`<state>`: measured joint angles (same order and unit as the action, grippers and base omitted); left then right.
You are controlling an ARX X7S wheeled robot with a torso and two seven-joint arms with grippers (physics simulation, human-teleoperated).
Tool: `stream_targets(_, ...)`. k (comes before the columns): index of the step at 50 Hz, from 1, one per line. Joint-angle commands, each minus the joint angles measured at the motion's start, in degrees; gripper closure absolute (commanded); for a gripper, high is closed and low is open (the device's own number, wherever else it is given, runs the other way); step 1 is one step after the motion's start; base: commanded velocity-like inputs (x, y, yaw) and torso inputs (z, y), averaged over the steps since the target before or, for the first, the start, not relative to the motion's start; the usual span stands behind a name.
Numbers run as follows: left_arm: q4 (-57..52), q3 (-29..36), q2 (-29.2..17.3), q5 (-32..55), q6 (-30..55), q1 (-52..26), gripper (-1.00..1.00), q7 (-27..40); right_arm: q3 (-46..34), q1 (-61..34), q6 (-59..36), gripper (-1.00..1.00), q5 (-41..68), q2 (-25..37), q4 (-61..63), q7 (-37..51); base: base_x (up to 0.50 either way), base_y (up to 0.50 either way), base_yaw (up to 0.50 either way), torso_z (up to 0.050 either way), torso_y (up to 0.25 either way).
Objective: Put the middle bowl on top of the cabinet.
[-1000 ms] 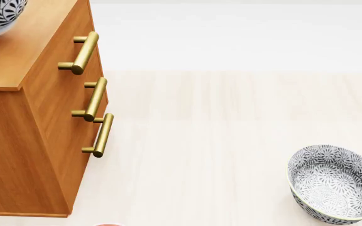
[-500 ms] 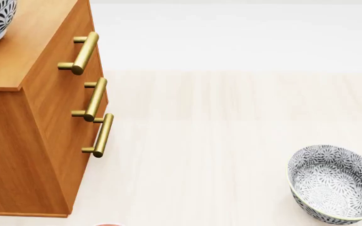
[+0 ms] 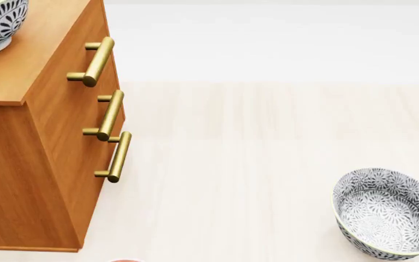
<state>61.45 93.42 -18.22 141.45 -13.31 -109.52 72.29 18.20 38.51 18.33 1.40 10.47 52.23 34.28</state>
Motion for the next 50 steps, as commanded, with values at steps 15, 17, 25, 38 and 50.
stream_targets(15,-36.2,9.3,-15.1,-20.3,-14.3,-6.3,-1.00,5.9,0.0,0.0,0.1,-1.00,0.1,0.4,0.1,0.3,0.00,0.00,0.00,0.000,0.000)
stream_targets(17,-38.2,10.5,-15.9,-22.8,-14.6,-6.9,-1.00,6.0,0.2,0.1,0.3,-1.00,0.2,0.5,0.0,0.4,0.00,0.00,0.00,0.000,0.000)
stream_targets(25,-49.0,12.6,-20.4,-29.8,-16.1,-8.7,-1.00,7.1,0.3,0.2,0.6,-1.00,0.4,0.6,-0.2,0.4,0.00,0.00,0.00,0.000,0.000)
stream_targets(38,-52.0,15.6,-20.6,-37.8,-20.4,-3.5,-1.00,5.0,0.4,0.2,0.7,-1.00,0.6,0.9,-0.4,0.5,0.00,0.00,0.00,0.000,0.000)
stream_targets(50,-59.4,20.1,-23.1,-51.9,-25.0,-0.9,-1.00,10.9,0.8,0.9,1.4,-1.00,0.8,0.9,-0.5,0.6,0.00,0.00,0.00,0.000,0.000)
